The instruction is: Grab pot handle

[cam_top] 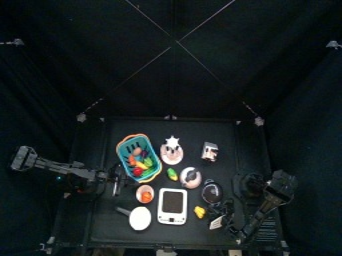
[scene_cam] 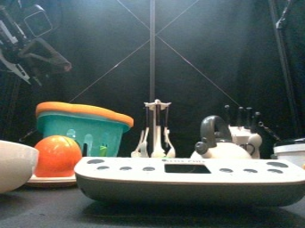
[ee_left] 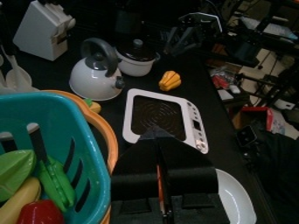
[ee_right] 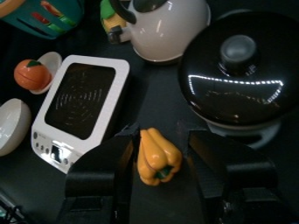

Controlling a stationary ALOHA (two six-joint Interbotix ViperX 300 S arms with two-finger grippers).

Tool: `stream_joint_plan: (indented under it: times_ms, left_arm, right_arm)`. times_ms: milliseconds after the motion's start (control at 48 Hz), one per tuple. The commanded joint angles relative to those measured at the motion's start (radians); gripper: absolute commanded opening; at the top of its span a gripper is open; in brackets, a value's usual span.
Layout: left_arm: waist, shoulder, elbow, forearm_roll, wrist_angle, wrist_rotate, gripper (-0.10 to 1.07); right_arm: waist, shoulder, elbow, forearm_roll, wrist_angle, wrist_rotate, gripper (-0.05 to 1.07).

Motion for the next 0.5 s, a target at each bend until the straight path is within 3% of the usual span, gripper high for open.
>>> stream_joint_plan:
  times_ms: [0, 250, 479]
  left_arm:
    - [-0.002, 0.002, -0.012, 0.002, -0.003, 0.002, 0.17]
    - [-0.005, 0.002, -0.009, 0.000, 0.000, 0.002, 0.17]
    - [-0.005, 0.002, -0.009, 0.002, 0.000, 0.002, 0.17]
  right_arm:
    - [-0.043, -0.043, -0.012, -0.015, -0.040, -0.052, 0.77]
    - [-0.029, -0.058, -0.003, 0.054, -0.011, -0.048, 0.77]
    - [0.044, -0.063, 0.029, 0.127, 0.018, 0.098, 0.77]
